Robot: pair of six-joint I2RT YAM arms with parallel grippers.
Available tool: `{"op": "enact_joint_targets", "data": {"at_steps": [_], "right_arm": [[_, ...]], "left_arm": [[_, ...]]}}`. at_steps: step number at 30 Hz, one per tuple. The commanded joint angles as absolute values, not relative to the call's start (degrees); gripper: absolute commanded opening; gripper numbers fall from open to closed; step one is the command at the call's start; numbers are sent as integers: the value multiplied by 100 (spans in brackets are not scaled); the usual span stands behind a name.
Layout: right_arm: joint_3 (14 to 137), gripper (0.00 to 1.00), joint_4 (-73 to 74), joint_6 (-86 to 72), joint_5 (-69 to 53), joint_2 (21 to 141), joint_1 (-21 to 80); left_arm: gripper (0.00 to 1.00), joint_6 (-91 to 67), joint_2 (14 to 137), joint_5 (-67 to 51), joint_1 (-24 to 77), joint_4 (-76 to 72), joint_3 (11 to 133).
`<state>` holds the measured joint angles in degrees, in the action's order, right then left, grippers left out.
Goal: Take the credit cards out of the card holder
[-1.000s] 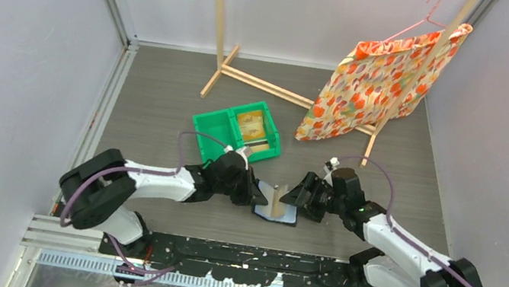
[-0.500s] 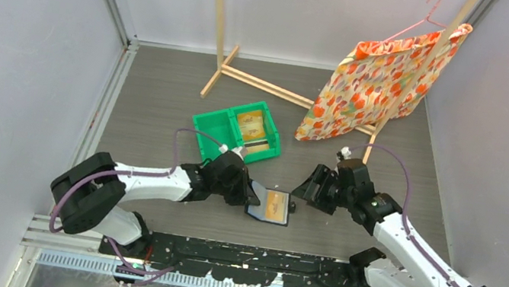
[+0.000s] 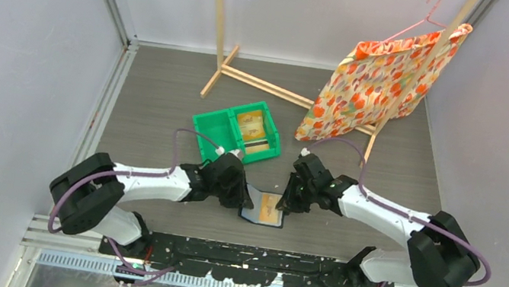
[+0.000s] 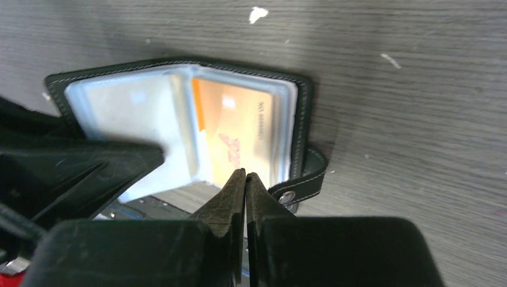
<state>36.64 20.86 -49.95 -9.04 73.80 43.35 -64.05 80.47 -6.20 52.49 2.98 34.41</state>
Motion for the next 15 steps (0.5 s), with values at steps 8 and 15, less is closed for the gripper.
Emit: {"op": "enact_joint_targets", "data": {"at_steps": [8,15], "right_arm": [[3745,9,2110,-4869,-321,7760,4334],[3805,15,2070,-4846,-265,7819,4322]], "left_arm": [[37,-5963,7178,477,5273,2369,4103],[36,-5580,6546,1289,5511,3374,4806]]}}
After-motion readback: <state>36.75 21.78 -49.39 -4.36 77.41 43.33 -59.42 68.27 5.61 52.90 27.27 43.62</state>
